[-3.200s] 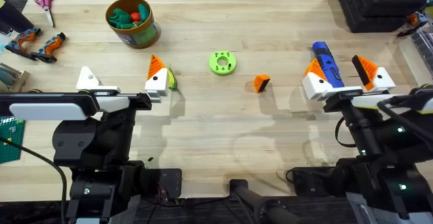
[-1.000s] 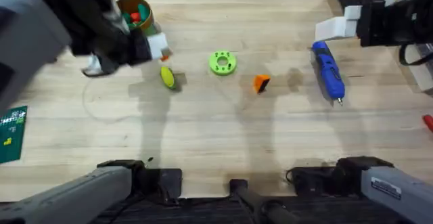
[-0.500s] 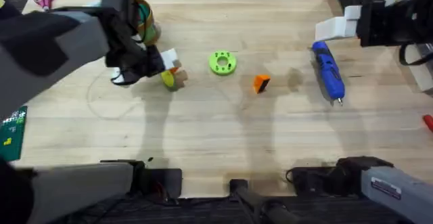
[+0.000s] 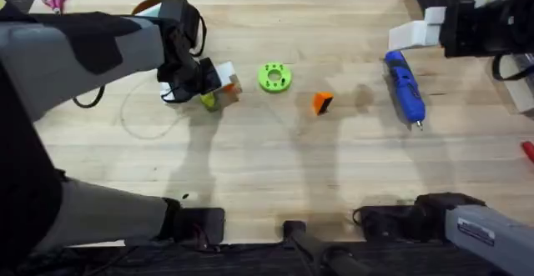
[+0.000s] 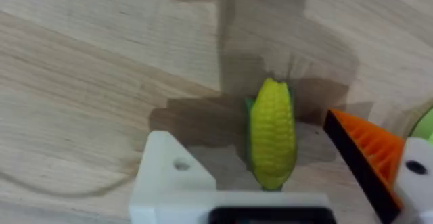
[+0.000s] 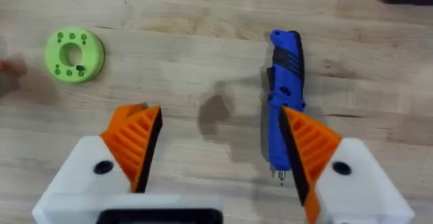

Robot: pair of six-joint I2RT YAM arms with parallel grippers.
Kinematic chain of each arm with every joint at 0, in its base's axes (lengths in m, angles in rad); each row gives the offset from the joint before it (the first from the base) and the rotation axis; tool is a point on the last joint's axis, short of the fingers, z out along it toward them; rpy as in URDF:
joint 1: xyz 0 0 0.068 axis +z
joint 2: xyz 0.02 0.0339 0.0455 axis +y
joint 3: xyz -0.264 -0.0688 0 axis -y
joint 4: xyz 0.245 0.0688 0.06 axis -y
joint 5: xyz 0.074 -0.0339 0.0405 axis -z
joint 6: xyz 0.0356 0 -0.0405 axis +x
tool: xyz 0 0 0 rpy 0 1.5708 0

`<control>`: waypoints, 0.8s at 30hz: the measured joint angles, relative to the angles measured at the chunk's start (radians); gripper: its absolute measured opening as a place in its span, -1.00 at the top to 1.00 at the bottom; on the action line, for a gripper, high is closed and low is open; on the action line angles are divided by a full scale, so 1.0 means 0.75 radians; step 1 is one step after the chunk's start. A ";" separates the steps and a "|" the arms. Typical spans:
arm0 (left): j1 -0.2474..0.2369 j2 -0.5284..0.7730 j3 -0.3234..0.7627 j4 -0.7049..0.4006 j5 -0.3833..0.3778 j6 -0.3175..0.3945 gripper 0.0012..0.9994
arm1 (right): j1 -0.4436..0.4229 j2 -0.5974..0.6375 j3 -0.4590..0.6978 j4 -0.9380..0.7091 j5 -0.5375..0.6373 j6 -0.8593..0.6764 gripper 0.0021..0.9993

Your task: Pick up the gripper from the table and insert it into the empty holder that is missing its gripper. Then pick up a screw, insert it into the mounting hole, and use the screwdriver to tighten it. Finally, clean up the table by picking up the vegetable and placing it into the bucket.

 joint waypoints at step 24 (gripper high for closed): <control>0.005 0.000 0.018 -0.016 -0.005 -0.027 -0.18 | 0.000 0.000 0.000 -0.001 0.000 0.000 -0.99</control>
